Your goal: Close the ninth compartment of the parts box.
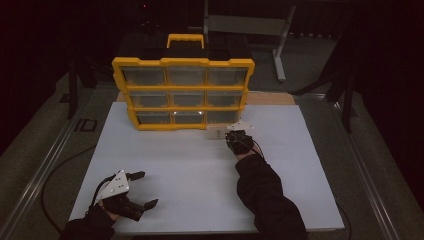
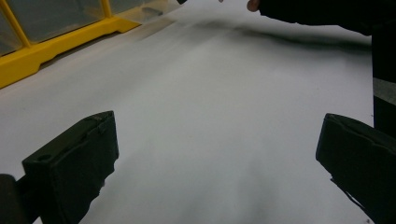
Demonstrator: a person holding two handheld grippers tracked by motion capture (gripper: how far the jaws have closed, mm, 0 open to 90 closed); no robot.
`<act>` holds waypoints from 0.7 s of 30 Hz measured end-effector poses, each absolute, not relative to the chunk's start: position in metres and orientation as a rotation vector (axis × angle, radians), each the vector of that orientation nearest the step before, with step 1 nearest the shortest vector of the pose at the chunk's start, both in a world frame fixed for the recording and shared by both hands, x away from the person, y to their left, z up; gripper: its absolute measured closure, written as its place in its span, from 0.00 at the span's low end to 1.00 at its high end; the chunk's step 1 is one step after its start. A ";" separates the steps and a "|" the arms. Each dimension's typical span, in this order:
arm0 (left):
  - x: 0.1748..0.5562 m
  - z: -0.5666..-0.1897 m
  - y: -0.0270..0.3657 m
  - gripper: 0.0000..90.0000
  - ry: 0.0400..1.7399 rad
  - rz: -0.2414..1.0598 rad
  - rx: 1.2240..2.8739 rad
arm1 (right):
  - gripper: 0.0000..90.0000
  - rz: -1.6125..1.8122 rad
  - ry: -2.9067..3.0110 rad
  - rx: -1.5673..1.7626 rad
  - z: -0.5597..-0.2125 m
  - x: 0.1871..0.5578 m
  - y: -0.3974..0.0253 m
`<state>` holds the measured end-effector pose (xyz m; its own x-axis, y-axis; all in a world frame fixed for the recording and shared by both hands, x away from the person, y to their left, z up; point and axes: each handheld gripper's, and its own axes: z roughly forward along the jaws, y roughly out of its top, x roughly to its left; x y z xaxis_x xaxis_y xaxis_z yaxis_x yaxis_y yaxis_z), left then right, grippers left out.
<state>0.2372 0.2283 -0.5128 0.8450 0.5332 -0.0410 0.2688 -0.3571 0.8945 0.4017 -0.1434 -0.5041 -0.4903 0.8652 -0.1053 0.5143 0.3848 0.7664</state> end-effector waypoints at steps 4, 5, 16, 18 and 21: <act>0.237 -0.513 0.228 0.00 0.591 0.313 1.958 | 1.00 0.926 2.145 1.191 -0.503 0.405 -0.143; 0.237 -0.513 0.228 0.00 0.592 0.314 1.959 | 1.00 0.926 2.144 1.195 -0.503 0.406 -0.142; 0.237 -0.513 0.228 0.00 0.592 0.311 1.960 | 1.00 0.913 2.134 1.203 -0.500 0.412 -0.143; 0.237 -0.513 0.228 0.00 0.592 0.309 1.960 | 1.00 0.906 2.135 1.198 -0.500 0.414 -0.143; 0.237 -0.513 0.228 0.00 0.591 0.307 1.963 | 1.00 0.897 2.128 1.202 -0.500 0.416 -0.141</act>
<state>0.2372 0.2276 -0.5133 0.8472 0.5296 -0.0418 0.2697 -0.3609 0.8928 0.4161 -0.1415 -0.5000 -0.4625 0.8781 -0.1229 0.5250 0.3830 0.7601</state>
